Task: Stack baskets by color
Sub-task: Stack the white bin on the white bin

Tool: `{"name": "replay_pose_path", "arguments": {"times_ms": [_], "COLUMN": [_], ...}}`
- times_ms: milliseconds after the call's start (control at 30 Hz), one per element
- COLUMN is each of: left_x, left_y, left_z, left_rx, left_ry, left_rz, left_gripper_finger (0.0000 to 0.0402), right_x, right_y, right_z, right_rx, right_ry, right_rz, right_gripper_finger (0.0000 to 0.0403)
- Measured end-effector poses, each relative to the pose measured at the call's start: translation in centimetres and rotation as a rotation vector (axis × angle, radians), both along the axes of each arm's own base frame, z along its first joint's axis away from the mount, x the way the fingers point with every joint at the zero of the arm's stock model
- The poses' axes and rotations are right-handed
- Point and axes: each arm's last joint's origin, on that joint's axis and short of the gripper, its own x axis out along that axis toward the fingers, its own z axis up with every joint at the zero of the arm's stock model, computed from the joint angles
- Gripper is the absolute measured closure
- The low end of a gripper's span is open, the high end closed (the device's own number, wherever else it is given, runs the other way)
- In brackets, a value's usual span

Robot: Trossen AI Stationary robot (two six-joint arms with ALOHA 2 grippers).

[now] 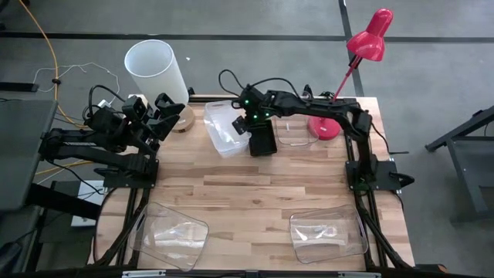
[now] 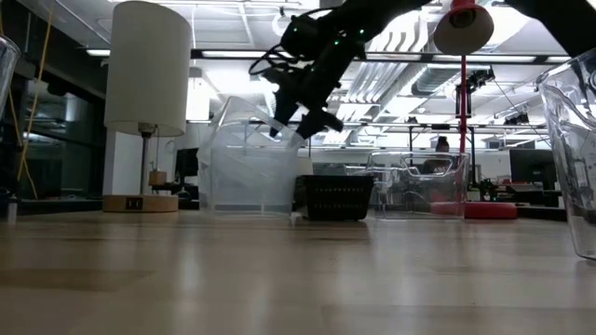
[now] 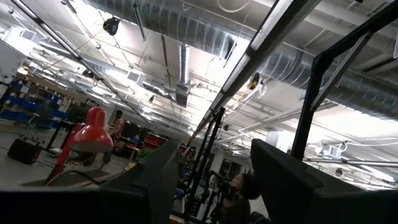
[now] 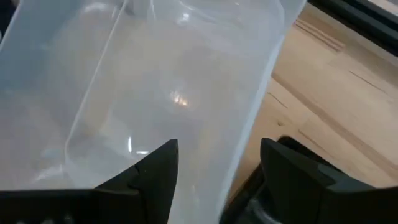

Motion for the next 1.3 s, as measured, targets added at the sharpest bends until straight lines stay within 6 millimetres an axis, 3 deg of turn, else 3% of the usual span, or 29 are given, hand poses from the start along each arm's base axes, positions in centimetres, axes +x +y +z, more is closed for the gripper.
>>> {"name": "replay_pose_path", "arguments": {"times_ms": [167,533,1067,1300], "left_x": [0.0,0.0,0.0,0.0], "left_y": [0.0,0.0,0.0,0.0], "left_z": [0.0,0.0,0.0,0.0], "left_rx": [0.0,-0.002,-0.009,-0.009], "left_ry": [0.0,0.0,0.002,0.001], "left_rz": [0.0,0.003,-0.004,-0.007], "left_gripper_finger": [0.0216,0.0216,0.0216,0.0216], "right_x": [0.9,1.2,1.8,1.9], "right_y": [-0.6,-0.9,-0.9,-1.0], "right_z": [-1.6,-1.7,-3.5,-3.6], "right_rx": [-0.024,-0.052,-0.012,-0.024], "right_ry": [0.045,0.035,0.044,0.04], "right_rz": [-0.056,-0.117,-0.151,-0.152], "right_gripper_finger": [0.0216,0.0309,0.0325,0.0392]}}
